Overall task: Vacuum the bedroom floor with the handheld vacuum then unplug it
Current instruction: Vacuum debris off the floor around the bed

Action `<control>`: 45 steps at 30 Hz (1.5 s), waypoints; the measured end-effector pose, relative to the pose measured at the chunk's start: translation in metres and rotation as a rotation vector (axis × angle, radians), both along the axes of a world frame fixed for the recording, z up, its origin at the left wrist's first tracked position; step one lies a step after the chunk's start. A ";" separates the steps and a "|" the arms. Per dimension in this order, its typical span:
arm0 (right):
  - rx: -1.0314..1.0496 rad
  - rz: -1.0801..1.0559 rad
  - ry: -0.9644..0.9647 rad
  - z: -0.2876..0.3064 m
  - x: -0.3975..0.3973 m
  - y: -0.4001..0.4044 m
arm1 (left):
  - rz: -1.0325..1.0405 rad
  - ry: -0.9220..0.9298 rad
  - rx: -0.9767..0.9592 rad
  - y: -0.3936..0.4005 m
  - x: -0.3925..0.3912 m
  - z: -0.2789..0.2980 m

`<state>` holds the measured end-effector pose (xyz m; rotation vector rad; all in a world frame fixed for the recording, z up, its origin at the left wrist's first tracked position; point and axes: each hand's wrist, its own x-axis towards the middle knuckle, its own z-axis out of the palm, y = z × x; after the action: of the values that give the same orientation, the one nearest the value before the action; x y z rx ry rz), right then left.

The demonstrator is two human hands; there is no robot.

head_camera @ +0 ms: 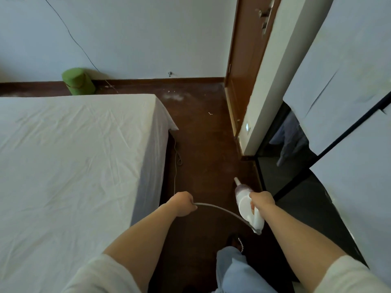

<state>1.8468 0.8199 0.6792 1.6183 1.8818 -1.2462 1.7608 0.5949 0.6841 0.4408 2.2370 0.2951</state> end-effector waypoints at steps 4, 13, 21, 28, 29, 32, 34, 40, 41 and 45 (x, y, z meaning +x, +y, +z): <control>0.030 0.018 -0.092 0.003 -0.021 0.043 | -0.032 -0.017 -0.009 0.049 -0.023 0.003; -0.009 0.026 -0.076 0.010 -0.072 0.143 | -0.089 -0.028 -0.023 0.164 -0.073 0.010; -0.056 -0.014 0.024 0.007 -0.094 0.171 | -0.051 -0.065 -0.014 0.186 -0.091 0.009; -0.102 -0.047 0.070 0.018 -0.089 0.149 | -0.110 -0.068 -0.022 0.164 -0.100 0.004; -0.118 -0.041 0.068 0.020 -0.089 0.145 | -0.110 -0.067 -0.020 0.160 -0.101 0.004; -0.147 0.000 0.086 0.027 -0.097 0.124 | -0.095 -0.064 0.017 0.142 -0.107 0.005; -0.164 0.051 0.086 0.029 -0.102 0.105 | -0.084 -0.057 0.025 0.125 -0.111 0.004; -0.201 0.123 0.119 0.022 -0.109 0.048 | -0.069 0.002 -0.020 0.078 -0.126 0.002; -0.197 0.119 0.127 0.020 -0.109 0.038 | -0.066 0.005 -0.026 0.072 -0.129 0.003; -0.165 0.084 0.157 0.016 -0.109 0.019 | -0.080 0.010 -0.049 0.057 -0.132 0.007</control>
<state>1.7381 0.8386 0.6948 1.3789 1.8607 -1.4877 1.6284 0.6518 0.6912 0.5050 2.2252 0.1960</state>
